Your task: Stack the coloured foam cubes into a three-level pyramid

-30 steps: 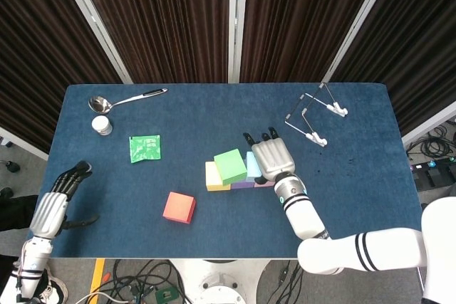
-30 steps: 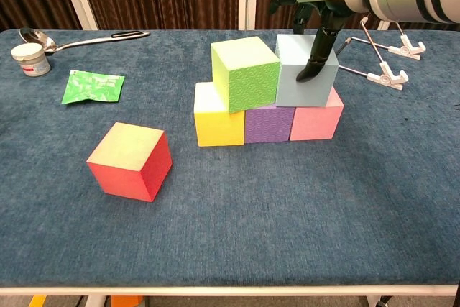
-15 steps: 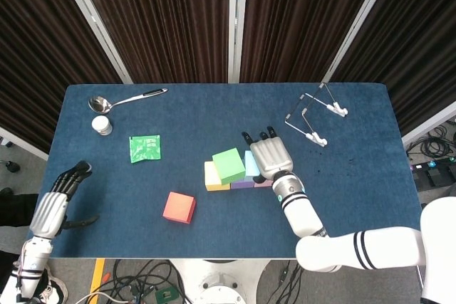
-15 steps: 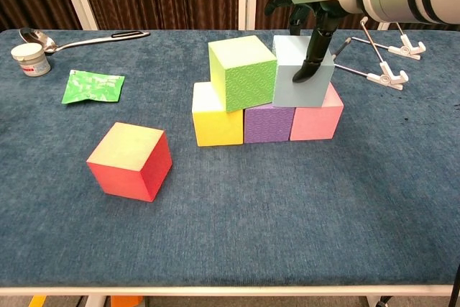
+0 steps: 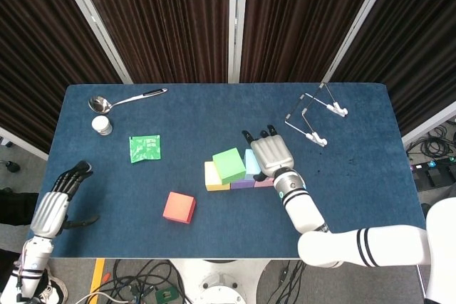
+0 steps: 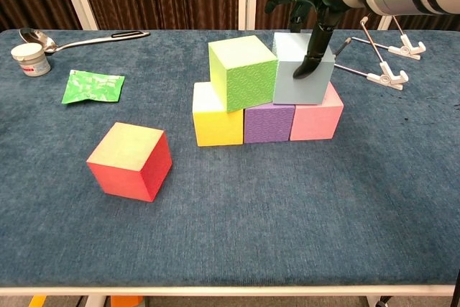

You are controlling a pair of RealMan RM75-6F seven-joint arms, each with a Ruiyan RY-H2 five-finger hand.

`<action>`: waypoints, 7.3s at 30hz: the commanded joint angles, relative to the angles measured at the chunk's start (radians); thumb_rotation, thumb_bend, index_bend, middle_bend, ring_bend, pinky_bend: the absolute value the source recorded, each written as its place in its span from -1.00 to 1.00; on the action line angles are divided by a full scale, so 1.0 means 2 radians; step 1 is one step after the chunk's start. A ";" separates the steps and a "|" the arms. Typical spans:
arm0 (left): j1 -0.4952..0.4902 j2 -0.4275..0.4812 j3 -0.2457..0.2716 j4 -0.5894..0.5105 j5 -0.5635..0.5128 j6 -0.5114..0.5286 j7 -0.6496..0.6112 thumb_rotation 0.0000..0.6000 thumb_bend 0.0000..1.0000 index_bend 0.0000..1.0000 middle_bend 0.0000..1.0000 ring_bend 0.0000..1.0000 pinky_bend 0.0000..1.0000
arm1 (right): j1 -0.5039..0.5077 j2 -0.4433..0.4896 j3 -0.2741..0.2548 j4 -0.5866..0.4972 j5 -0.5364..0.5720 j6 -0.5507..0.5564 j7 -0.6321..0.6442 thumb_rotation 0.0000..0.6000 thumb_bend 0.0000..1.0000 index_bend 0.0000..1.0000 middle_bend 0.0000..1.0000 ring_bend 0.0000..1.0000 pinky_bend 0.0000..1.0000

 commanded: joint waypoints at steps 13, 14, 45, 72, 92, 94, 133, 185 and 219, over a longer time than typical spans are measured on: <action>0.000 0.002 0.000 -0.002 0.000 0.001 0.001 1.00 -1.00 -0.71 -0.83 -1.00 -0.85 | 0.001 0.000 -0.005 -0.003 -0.004 0.001 0.004 1.00 -0.70 -1.00 0.30 -0.70 -1.00; 0.001 0.002 0.000 -0.002 0.000 0.000 0.001 1.00 -1.00 -0.71 -0.83 -1.00 -0.85 | 0.002 0.000 -0.006 -0.003 -0.004 0.001 0.003 1.00 -0.70 -1.00 0.30 -0.71 -1.00; 0.001 0.003 0.000 -0.005 0.001 0.002 0.003 1.00 -1.00 -0.71 -0.82 -1.00 -0.85 | -0.004 0.029 0.000 -0.032 -0.010 -0.008 0.026 1.00 -0.80 -1.00 -0.50 -0.98 -1.00; 0.004 0.005 -0.001 -0.006 -0.002 0.005 0.001 1.00 -1.00 -0.71 -0.82 -1.00 -0.85 | 0.063 0.026 -0.006 0.046 -0.040 -0.153 0.069 1.00 -0.84 -1.00 -0.75 -1.00 -1.00; 0.006 0.005 -0.001 -0.001 -0.003 0.005 -0.002 1.00 -1.00 -0.71 -0.82 -1.00 -0.85 | 0.092 0.003 -0.022 0.056 -0.044 -0.117 0.080 1.00 -0.74 -1.00 -0.29 -1.00 -1.00; 0.007 0.005 -0.001 -0.001 -0.003 0.006 -0.003 1.00 -1.00 -0.71 -0.82 -1.00 -0.85 | 0.090 0.004 -0.019 0.052 -0.050 -0.111 0.084 1.00 -0.74 -1.00 -0.24 -1.00 -1.00; 0.006 0.003 -0.001 0.003 0.001 0.008 -0.007 1.00 -1.00 -0.71 -0.83 -1.00 -0.85 | 0.088 -0.028 -0.003 0.003 0.006 0.000 0.026 1.00 -0.75 -1.00 0.09 -0.86 -1.00; 0.007 -0.002 0.001 0.013 -0.001 0.005 -0.017 1.00 -1.00 -0.71 -0.83 -1.00 -0.85 | 0.062 -0.059 0.019 0.011 0.012 0.028 -0.004 1.00 -0.80 -1.00 0.07 -0.86 -1.00; 0.007 -0.002 0.001 0.013 -0.001 0.005 -0.018 1.00 -1.00 -0.71 -0.83 -1.00 -0.85 | 0.050 -0.067 0.029 0.012 0.006 0.040 -0.011 1.00 -0.78 -1.00 0.14 -0.82 -1.00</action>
